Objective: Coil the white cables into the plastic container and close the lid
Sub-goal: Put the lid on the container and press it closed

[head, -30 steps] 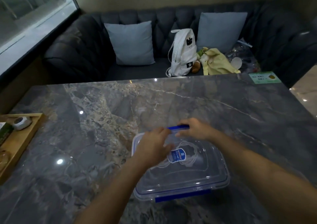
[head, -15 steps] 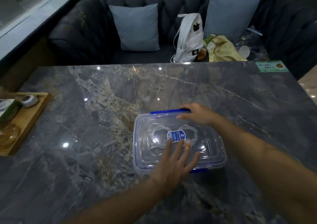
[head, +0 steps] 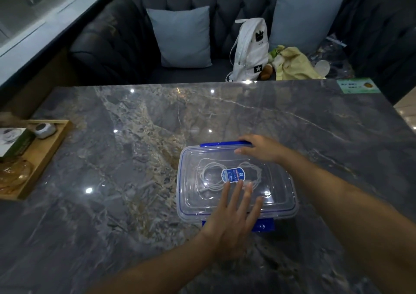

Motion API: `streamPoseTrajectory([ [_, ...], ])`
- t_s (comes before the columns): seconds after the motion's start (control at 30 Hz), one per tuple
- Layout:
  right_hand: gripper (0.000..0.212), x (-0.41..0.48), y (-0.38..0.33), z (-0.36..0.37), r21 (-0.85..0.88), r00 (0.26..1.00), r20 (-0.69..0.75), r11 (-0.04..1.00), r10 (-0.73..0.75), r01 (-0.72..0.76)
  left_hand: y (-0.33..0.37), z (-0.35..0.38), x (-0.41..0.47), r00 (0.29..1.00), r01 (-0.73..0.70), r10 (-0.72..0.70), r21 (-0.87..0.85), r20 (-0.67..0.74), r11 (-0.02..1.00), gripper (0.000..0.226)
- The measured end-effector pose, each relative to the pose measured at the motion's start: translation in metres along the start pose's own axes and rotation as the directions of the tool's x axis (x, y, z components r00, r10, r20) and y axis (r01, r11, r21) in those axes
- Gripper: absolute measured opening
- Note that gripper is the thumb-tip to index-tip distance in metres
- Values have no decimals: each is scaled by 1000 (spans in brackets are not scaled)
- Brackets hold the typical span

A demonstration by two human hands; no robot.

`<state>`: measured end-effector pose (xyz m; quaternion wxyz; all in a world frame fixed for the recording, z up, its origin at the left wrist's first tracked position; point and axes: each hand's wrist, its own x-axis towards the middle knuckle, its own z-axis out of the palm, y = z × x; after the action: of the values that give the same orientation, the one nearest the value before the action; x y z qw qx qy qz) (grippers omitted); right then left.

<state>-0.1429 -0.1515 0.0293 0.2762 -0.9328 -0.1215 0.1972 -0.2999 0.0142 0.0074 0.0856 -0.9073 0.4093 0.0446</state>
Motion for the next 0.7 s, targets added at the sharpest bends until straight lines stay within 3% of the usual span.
streamPoseTrajectory([
  [0.17,38,-3,1,1,-2,1000,-20,1000,-11,11,-13,-8,0,1000,-28,28,-19,-7,999,65],
  [0.4,35,-2,3,3,26,998,-66,1000,-5,6,-35,13,-3,918,-177,174,24,-356,984,57],
  [0.7,28,5,9,8,86,988,-156,996,-14,28,-30,18,-1,843,-220,119,-135,-524,966,41],
])
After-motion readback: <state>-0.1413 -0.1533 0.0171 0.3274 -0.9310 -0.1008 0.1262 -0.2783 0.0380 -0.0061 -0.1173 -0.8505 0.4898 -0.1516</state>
